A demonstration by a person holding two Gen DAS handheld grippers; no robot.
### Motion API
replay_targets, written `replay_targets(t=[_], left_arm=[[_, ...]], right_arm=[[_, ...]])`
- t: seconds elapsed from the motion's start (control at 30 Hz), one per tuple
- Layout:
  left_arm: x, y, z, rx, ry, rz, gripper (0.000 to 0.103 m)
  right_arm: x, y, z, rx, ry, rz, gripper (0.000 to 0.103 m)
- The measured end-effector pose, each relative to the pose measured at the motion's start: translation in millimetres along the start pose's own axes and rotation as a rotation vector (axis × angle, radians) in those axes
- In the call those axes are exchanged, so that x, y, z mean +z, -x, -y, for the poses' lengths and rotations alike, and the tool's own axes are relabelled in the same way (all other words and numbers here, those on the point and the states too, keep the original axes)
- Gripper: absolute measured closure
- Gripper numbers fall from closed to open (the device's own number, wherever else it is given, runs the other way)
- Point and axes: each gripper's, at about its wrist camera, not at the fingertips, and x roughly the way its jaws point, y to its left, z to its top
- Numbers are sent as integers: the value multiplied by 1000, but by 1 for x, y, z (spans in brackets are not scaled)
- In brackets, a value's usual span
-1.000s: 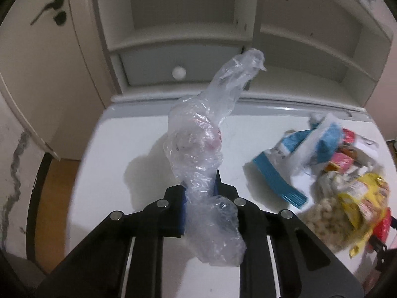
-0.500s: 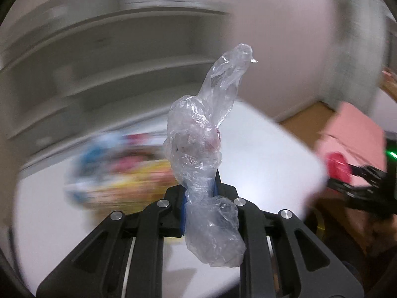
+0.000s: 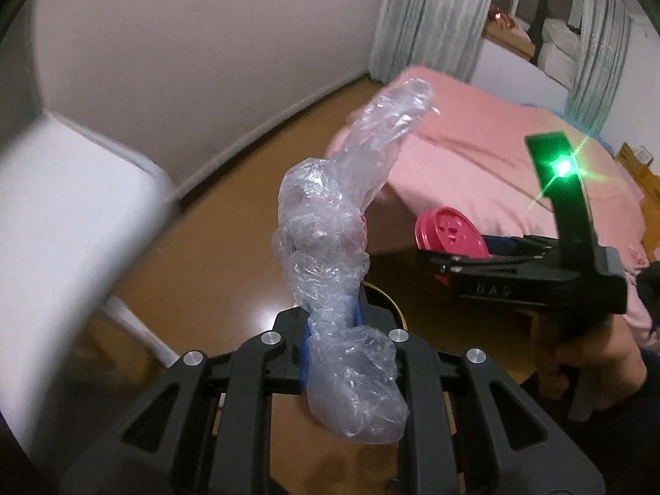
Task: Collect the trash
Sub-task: 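Carry both items over the black bin and open both tools to drop them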
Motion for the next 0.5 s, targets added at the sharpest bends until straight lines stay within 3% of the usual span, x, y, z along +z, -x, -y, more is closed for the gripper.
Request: replay_targets(t=[0.13,0.23,0.33,0.5], left_arm=[[-11,-90,-14,-9,44,-135,87],[-15,-142,-11,27,11,-179,87],[-20,-180,-3,-13,51,-233,87],[-23,-205,7,-27,56,-268,86]], right_arm=[[-9,-51,24,-3,-21,-70,24],[-20,-82,40,-11,-25,-125,24],[-24,-105,52,6,-69,-174,24],[-18,-126,53,47,-107,-215,23]])
